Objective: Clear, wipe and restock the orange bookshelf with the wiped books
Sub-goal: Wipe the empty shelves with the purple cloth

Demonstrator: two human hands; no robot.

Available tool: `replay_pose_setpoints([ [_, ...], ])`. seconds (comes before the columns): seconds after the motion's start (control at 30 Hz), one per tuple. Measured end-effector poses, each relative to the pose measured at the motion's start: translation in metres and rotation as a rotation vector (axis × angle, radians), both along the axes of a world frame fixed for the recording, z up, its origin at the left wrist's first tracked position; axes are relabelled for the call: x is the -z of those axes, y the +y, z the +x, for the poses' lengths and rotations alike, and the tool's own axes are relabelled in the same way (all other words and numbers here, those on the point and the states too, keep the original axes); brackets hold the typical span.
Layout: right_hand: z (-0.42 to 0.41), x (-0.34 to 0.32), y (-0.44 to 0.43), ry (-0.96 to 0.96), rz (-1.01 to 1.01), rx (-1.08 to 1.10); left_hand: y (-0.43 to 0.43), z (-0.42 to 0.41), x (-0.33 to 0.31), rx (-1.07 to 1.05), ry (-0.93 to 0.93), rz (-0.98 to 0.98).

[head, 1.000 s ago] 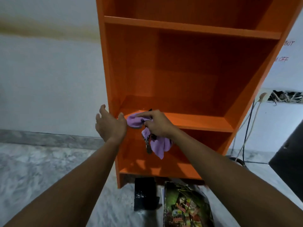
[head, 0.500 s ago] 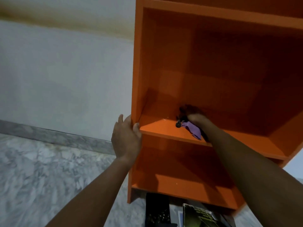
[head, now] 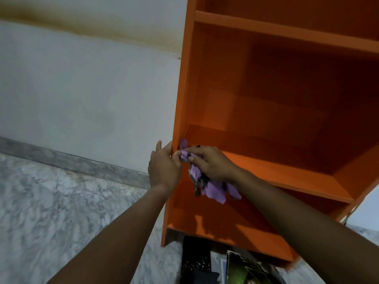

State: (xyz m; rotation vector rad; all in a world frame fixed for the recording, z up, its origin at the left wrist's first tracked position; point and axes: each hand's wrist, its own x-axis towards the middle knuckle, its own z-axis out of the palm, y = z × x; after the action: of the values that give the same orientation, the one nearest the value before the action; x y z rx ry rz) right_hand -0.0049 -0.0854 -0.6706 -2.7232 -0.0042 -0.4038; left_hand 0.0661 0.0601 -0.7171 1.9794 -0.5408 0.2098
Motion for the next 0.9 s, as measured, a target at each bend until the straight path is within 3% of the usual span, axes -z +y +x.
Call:
replay_pose_setpoints([
  [0.2,-0.016,-0.012,-0.024,-0.021,0.156,0.072,0.011,0.0,-0.016,0.035,0.065,0.09],
  [0.4,0.027,-0.033,-0.057,-0.253,0.418,0.368,0.015,-0.007,-0.018,0.03,0.009,0.09],
  [0.67,0.145,-0.01,-0.072,0.099,0.184,0.376,0.016,-0.004,-0.014,0.017,-0.099,0.098],
  [0.9,0.093,-0.01,-0.026,0.093,0.145,0.303,0.017,-0.007,-0.015,0.019,-0.108,0.095],
])
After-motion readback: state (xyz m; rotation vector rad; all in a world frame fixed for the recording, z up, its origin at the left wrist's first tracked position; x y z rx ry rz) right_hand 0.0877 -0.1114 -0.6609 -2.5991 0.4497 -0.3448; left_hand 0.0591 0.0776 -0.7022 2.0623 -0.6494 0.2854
